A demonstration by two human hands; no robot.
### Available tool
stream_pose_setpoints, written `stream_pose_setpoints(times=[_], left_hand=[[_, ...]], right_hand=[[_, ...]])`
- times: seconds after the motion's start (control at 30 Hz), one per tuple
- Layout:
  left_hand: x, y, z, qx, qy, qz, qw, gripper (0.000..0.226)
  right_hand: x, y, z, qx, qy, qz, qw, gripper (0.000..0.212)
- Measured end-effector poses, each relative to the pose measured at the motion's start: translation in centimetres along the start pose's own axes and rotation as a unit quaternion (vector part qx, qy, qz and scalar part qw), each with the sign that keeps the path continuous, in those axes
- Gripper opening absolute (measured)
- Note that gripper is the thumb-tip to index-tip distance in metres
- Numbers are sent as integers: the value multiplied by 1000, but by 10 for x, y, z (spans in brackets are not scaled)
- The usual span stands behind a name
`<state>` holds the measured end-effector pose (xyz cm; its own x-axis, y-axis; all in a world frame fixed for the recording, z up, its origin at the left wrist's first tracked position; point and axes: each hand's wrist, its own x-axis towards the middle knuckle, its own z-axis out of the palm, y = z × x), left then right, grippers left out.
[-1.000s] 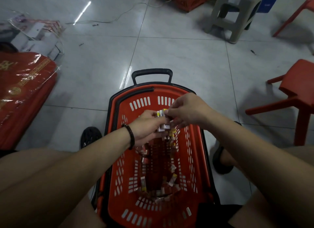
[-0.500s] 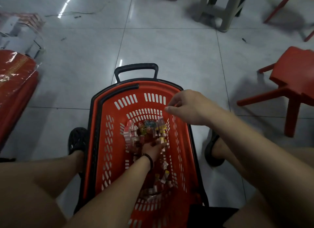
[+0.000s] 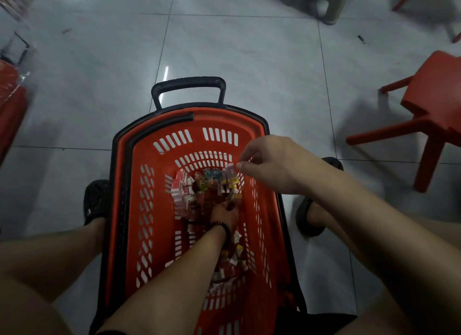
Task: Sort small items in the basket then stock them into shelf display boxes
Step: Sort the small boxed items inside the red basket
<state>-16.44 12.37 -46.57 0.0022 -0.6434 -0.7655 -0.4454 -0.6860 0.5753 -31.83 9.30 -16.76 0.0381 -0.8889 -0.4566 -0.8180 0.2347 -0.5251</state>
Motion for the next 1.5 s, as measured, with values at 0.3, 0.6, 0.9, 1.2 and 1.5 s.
stream_pose_setpoints(times=[0.3,0.6,0.9,1.2,1.5], left_hand=[[-22,4,7,55,-58,74,994,50],[-25,-16,-22,6,28,27,999,47],[-40,-76,-15,343,-95,133,925,76],[-34,-100,-2,568,-152,165,792,89],[-44,-89,-8,657,-178,202,704,76]], right_hand=[[-2,-4,5,4,-24,3,1000,38],[0,0,13,-9,-10,9,1000,33],[5,5,19,-24,8,-3,1000,29],[13,11,20,-44,7,-16,999,30],[15,9,22,-67,-9,-24,997,32]])
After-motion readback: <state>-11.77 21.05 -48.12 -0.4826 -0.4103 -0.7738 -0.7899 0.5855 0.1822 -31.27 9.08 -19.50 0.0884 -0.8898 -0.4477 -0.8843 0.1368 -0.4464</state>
